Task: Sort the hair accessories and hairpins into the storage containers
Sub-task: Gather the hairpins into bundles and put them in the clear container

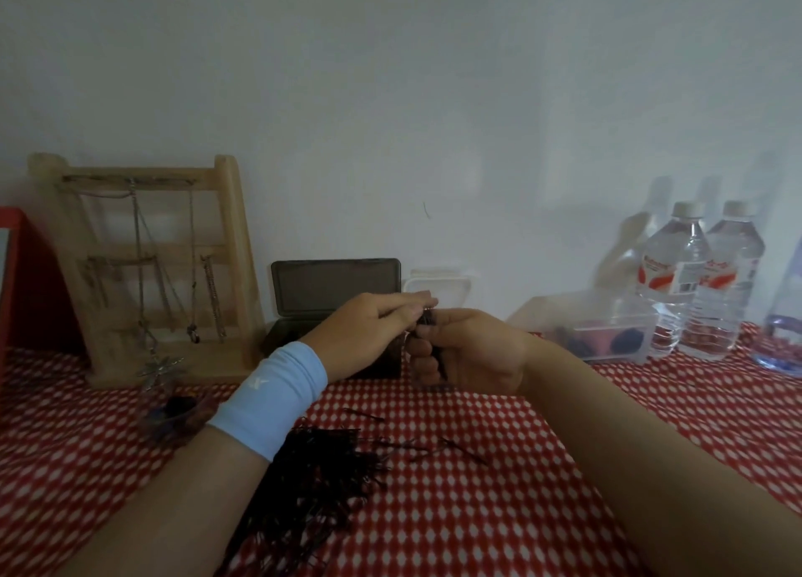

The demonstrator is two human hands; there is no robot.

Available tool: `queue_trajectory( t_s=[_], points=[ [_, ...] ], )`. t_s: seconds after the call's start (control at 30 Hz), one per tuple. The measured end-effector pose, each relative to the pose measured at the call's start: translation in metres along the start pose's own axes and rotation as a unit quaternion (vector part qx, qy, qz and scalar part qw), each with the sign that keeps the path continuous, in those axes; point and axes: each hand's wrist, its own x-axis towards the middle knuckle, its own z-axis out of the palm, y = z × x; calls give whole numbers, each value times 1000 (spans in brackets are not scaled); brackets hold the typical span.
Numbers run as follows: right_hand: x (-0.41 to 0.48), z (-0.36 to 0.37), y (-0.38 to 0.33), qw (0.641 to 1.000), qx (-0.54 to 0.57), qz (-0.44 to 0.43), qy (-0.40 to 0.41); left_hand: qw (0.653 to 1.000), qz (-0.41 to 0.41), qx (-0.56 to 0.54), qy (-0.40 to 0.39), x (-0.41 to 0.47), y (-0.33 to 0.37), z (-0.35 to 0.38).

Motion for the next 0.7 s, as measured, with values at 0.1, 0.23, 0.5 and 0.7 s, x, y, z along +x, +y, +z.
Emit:
queue_trajectory(
  t_s=[0.1,0.23,0.5,0.7],
  points=[
    [-2,2,-3,1000,-8,4,-10,993,-9,-113,45,0,2,2],
    [-1,8,-16,989,33,-100,101,900,-120,-408,92,7,9,12],
    [0,3,-24,923,-134,-255,256,680,-214,-699,-48,3,26,17],
    [-3,1,-21,929,-188,-207,242,705,-217,-674,-47,-1,23,13]
  ],
)
